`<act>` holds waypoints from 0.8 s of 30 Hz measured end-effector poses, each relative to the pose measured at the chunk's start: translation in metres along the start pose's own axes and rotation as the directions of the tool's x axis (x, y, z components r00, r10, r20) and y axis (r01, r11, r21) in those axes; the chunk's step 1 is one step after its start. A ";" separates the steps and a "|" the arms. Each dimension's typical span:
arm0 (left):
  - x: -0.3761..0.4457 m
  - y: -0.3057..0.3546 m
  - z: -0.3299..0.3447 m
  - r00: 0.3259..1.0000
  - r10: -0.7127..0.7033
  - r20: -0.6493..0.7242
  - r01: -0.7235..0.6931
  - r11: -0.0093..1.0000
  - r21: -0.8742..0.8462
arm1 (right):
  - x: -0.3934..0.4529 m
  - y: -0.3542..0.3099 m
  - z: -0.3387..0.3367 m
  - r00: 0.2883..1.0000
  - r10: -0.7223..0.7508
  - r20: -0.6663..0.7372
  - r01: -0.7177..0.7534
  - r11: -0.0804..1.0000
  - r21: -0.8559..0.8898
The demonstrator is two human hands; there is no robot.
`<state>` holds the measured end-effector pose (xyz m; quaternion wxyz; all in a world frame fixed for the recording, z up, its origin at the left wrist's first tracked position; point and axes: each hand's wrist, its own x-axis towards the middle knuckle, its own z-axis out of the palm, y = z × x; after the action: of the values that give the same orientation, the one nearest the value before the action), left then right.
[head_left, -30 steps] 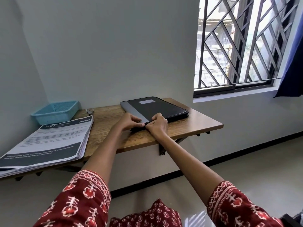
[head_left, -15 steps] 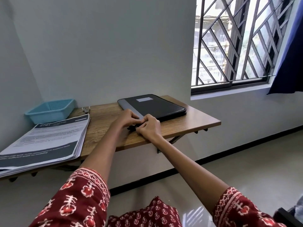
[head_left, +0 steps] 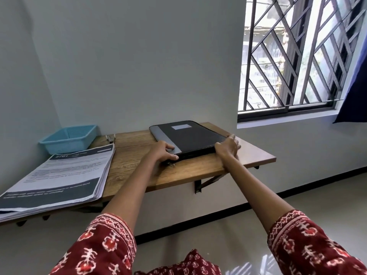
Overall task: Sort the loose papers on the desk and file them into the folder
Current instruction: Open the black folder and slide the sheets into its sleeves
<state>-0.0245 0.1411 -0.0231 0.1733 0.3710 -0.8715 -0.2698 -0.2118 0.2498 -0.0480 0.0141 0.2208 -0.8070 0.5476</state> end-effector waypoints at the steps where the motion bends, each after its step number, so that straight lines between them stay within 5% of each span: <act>1: 0.003 -0.001 -0.002 1.000 -0.018 0.024 0.017 1.000 0.024 | 0.008 -0.002 0.001 0.999 0.041 0.017 -0.041 0.998 -0.051; 11: 0.033 -0.016 -0.023 0.981 -0.151 0.122 0.146 0.988 0.045 | 0.043 -0.028 0.014 0.966 0.226 0.126 -0.178 0.935 -0.308; 16: 0.038 -0.013 -0.014 0.992 -0.116 0.050 0.112 0.991 0.068 | 0.048 -0.035 -0.007 0.944 0.230 0.237 -0.224 0.973 -0.049; 19: 0.038 -0.015 -0.017 0.995 -0.082 0.048 0.085 0.995 -0.056 | 0.050 -0.073 -0.014 0.979 0.134 0.152 -0.152 0.982 0.113; 24: 0.027 -0.030 -0.031 1.000 0.026 -0.007 -0.027 0.948 -0.318 | 0.028 -0.160 -0.007 0.960 -0.255 0.114 0.185 0.888 0.420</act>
<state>-0.0099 0.0933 -0.0137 0.2355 0.3270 -0.8214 -0.4037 -0.1793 0.1976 0.1025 -0.0372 0.3541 -0.6438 0.6773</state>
